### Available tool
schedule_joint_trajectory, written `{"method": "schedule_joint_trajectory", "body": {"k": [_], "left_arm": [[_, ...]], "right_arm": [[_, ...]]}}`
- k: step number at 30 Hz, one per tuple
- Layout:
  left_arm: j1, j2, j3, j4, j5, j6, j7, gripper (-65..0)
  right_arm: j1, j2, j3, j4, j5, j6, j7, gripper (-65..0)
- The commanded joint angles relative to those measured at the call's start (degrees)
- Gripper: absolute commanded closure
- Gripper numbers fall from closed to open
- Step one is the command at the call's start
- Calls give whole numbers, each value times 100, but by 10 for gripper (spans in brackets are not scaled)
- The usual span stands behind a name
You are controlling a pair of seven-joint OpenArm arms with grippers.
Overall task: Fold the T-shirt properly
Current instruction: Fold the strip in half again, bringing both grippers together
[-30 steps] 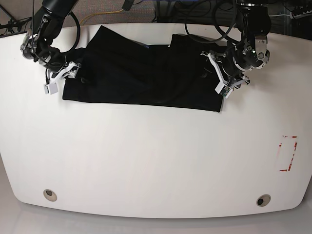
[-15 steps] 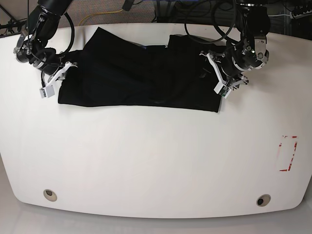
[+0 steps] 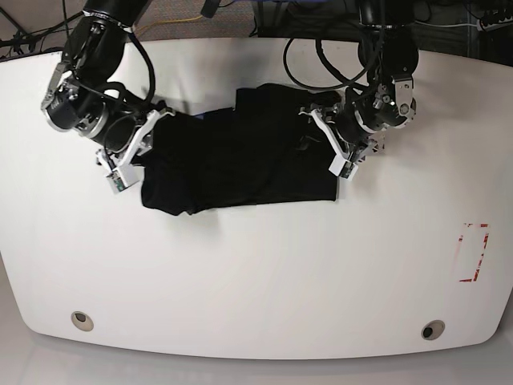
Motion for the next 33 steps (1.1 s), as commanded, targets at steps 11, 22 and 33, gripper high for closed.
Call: {"method": "schedule_joint_trajectory", "body": {"k": [11, 22, 33], "left_arm": [[-238, 161, 325, -337, 129, 407, 359, -360], [-247, 179, 316, 6, 103, 390, 359, -360], [-45, 170, -528, 1430, -653, 381, 377, -358]], "right_arm": [[853, -633, -1224, -77, -86, 8, 115, 0], [1161, -387, -2332, -1378, -367, 8, 1178, -41], [1205, -369, -2850, -1817, -438, 8, 1679, -469]]}}
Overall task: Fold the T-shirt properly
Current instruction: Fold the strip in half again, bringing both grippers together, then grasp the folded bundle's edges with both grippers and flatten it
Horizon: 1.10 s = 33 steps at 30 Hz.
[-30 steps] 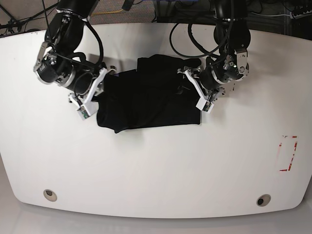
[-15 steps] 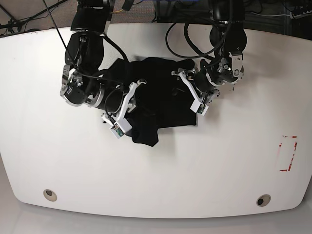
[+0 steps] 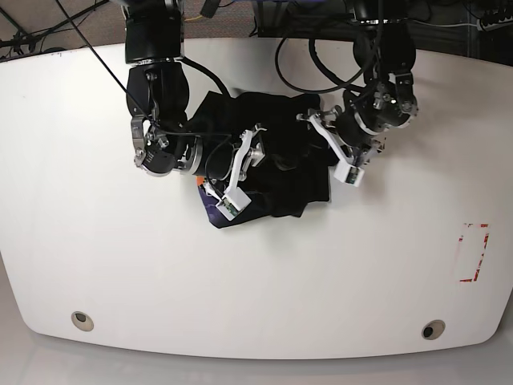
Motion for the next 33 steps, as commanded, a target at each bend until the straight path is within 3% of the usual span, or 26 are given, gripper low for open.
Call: {"method": "schedule_joint_trajectory", "body": {"k": [1, 8, 15, 19, 22, 25, 31, 33], "left_arm": [[61, -154, -485, 700, -571, -17, -135, -358], [236, -769, -1936, 1139, -1459, -17, -135, -358], [245, -1517, -2815, 902, -1574, -17, -126, -358], [377, -1860, -2586, 840, -1582, -17, -126, -358], [465, -1877, -2332, 867, -1609, -17, -126, -358], [474, -1868, -1892, 963, -1617, -17, -126, -358], [439, -1605, -626, 1025, -1600, -17, -152, -358], [412, -1490, -301, 1025, -1591, -17, -152, -358]], "right_arm": [[154, -59, 4, 75, 21, 36, 160, -490], [242, -332, -497, 207, -340, 36, 143, -479], [-136, -6, -22, 1359, -261, 36, 125, -479], [-233, 372, 329, 1376, -261, 36, 125, -479], [-347, 521, 505, 1385, -261, 36, 125, -474], [-444, 688, 663, 1341, -313, 36, 125, -406], [-383, 715, 1006, 875, -524, 36, 160, -195], [-224, 706, 1033, 743, -630, 36, 160, -185]]}}
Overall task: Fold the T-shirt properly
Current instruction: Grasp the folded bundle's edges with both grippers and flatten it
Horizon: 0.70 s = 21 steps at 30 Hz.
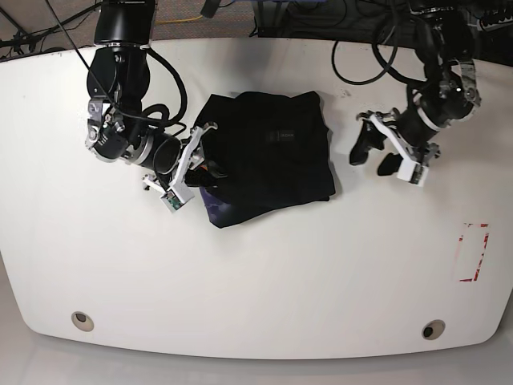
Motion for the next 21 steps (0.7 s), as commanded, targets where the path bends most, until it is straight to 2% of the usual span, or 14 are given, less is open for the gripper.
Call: {"method": "schedule_joint_trajectory", "body": {"k": [1, 5, 8, 10, 13, 15, 19, 21], "left_arm": [[-128, 132, 446, 124, -74, -10, -119, -358], [-225, 369, 973, 124, -65, 16, -119, -358], [-225, 554, 1096, 80, -4, 25, -111, -358], [-225, 659, 1184, 72, 225, 25, -111, -358], [-172, 765, 1413, 36, 902, 25, -102, -358], [-146, 765, 1466, -148, 1236, 7, -119, -358], [-242, 712, 1466, -869, 1719, -2, -137, -358], [-392, 554, 1466, -1273, 1842, -10, -137, -358]], "right_arm": [[393, 24, 21, -197, -77, 32, 158, -187], [920, -47, 12, -777, -473, 32, 158, -185], [1342, -187, 12, -1296, -833, 32, 272, -184], [1562, -231, 3, -1577, -1044, 32, 431, -184], [1843, -266, -120, -2114, -1361, 32, 659, -182], [1940, -258, -296, -2413, -1493, 32, 905, -182], [1931, -222, -771, -3010, -1871, 32, 1776, -181], [1852, -161, -797, -3169, -1959, 32, 2013, -181]]}}
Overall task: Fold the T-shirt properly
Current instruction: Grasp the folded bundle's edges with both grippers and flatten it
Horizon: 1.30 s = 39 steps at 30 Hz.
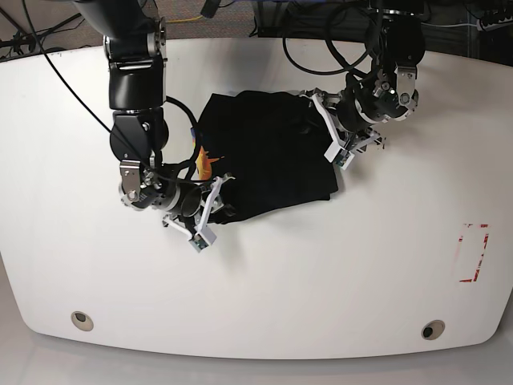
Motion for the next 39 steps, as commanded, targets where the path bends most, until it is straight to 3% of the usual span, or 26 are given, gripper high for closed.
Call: {"method": "schedule_joint_trajectory", "body": {"k": [1, 6, 14, 22, 28, 35, 39], "left_arm": [[-276, -220, -8, -444, 74, -24, -93, -358], [-760, -554, 10, -1297, 83, -24, -419, -358], [-1806, -880, 441, -2228, 101, 3, -436, -358], [-2782, -871, 590, -3301, 92, -15, -885, -358], [-2852, -871, 520, -2694, 57, -15, -1025, -358], [-2281, -827, -324, -901, 65, -15, -999, -358], [-1788, -827, -342, -66, 65, -15, -990, -358]], "right_arm": [[0, 137, 27, -74, -20, 30, 352, -181], [-219, 260, 9, -56, -55, 30, 511, -181], [-949, 524, 9, 550, -64, 30, 519, -181], [-1767, 225, 1, 1755, -64, 30, 502, -181], [-1855, -153, -166, 1957, -64, 30, 493, -181], [-1881, -180, -421, 2986, -55, 30, -149, -181], [-1846, -162, -404, 3452, -64, 30, -500, -181]]}}
